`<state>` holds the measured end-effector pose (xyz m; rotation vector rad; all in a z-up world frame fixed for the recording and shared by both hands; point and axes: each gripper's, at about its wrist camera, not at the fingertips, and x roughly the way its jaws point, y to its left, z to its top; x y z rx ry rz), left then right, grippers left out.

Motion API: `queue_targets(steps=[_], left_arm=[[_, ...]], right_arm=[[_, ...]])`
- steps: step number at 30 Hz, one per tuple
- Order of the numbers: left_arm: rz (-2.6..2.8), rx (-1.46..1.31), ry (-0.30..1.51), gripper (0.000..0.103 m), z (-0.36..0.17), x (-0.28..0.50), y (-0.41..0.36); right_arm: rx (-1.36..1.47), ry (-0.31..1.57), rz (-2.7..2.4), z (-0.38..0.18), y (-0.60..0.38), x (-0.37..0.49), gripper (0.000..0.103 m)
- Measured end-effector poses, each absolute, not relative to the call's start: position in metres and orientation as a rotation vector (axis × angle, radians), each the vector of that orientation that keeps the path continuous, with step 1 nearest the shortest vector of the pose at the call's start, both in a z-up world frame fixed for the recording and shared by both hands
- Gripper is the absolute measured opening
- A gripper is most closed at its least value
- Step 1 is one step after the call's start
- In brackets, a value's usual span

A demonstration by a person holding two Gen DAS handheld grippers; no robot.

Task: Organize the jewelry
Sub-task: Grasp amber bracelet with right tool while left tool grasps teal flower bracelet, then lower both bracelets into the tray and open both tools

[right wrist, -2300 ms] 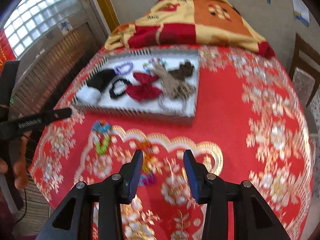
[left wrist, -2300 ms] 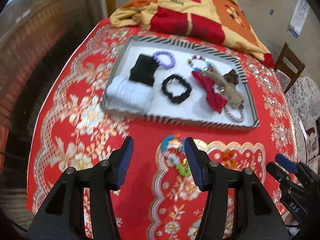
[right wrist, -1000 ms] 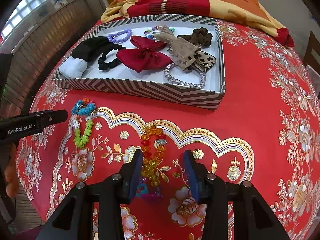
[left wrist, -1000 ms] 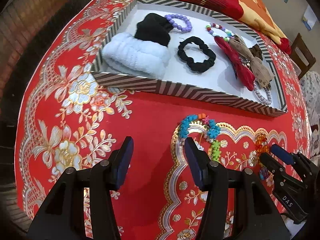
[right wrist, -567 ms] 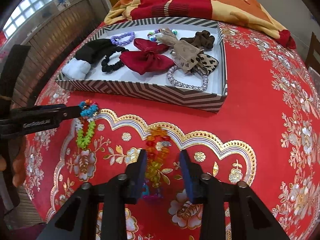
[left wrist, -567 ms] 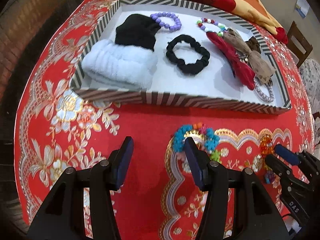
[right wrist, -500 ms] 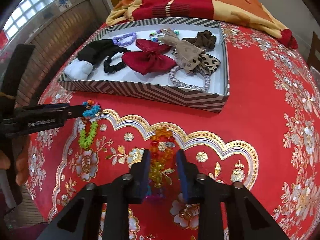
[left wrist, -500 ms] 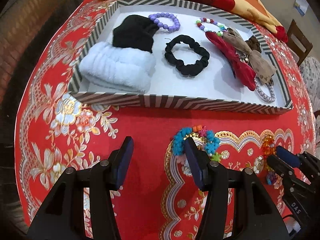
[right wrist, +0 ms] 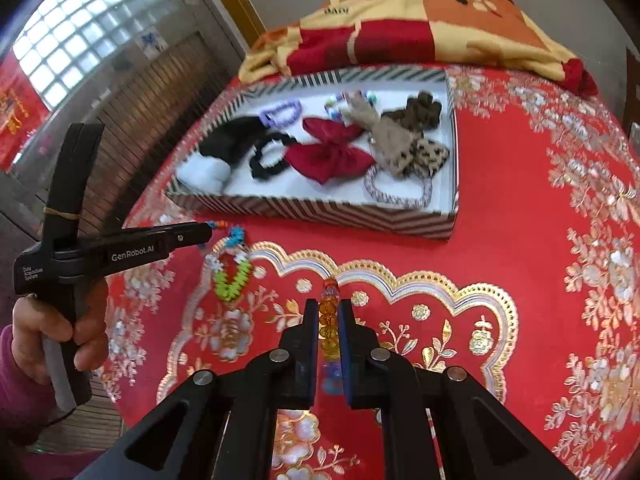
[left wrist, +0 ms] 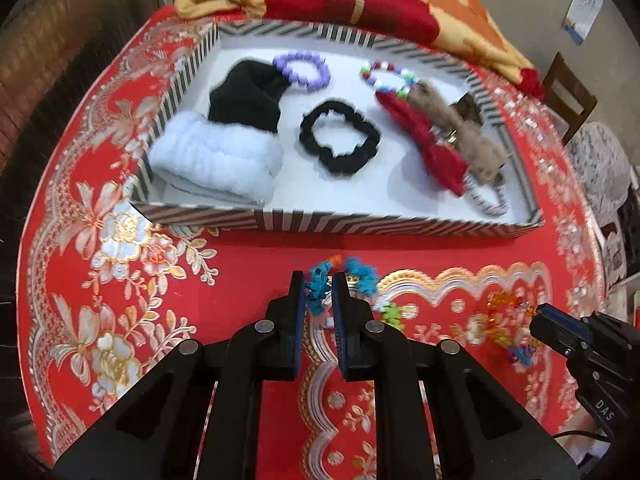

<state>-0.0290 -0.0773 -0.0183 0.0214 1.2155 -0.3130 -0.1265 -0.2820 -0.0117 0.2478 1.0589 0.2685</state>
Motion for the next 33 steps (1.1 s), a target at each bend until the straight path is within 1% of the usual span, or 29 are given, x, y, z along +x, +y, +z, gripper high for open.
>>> queue_targets(steps=[11, 20, 26, 33], left_arm=[[-0.344, 0.003, 1.125, 0.012, 0.042, -0.047, -0.067], [-0.328, 0.008, 1.044, 0.012, 0.082, -0.033, -0.066], [-0.321, 0.017, 1.042, 0.012, 0.086, -0.013, -0.077], [-0.314, 0.006, 1.081, 0.012, 0.064, 0.015, -0.092]], right_arm=[[0.238, 0.959, 0.309, 0.036, -0.284, -0.136, 0.009], [0.192, 0.893, 0.321, 0.073, -0.283, -0.117, 0.009], [0.182, 0.879, 0.324, 0.082, -0.281, -0.095, 0.009], [0.189, 0.889, 0.339, 0.081, -0.272, -0.065, 0.009]])
